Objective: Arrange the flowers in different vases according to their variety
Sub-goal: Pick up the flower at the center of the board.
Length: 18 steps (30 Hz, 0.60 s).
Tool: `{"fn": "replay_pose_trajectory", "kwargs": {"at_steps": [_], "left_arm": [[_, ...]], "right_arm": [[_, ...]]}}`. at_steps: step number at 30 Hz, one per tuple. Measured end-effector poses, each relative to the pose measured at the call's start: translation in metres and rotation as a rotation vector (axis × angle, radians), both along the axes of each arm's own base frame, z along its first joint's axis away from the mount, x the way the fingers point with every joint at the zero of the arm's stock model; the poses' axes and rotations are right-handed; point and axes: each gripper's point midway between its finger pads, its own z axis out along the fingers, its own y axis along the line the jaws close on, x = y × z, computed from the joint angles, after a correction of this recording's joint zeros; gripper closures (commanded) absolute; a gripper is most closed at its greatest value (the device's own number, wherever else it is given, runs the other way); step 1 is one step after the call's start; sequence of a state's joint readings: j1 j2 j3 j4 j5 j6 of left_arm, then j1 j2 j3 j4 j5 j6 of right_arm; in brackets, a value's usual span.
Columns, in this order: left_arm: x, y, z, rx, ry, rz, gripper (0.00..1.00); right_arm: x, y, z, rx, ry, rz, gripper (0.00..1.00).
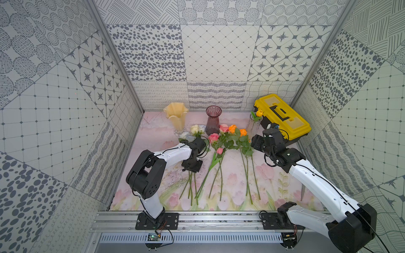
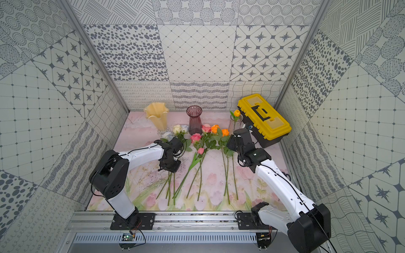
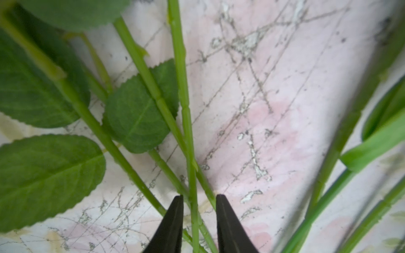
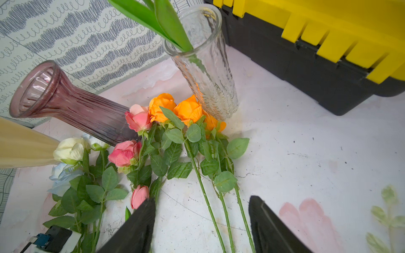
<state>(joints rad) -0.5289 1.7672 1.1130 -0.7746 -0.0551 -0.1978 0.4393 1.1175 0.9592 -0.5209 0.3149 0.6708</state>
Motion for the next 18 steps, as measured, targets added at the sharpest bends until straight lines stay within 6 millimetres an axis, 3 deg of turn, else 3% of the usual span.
{"fn": "replay_pose_trajectory", "kwargs": {"at_steps": [18], "left_arm": [[0.0033, 0.0040, -0.0034, 0.034, -0.003, -0.004, 0.99]], "right_arm": [[-0.0071, -0.0046, -0.0072, 0.005, 0.012, -0.017, 0.30]]}}
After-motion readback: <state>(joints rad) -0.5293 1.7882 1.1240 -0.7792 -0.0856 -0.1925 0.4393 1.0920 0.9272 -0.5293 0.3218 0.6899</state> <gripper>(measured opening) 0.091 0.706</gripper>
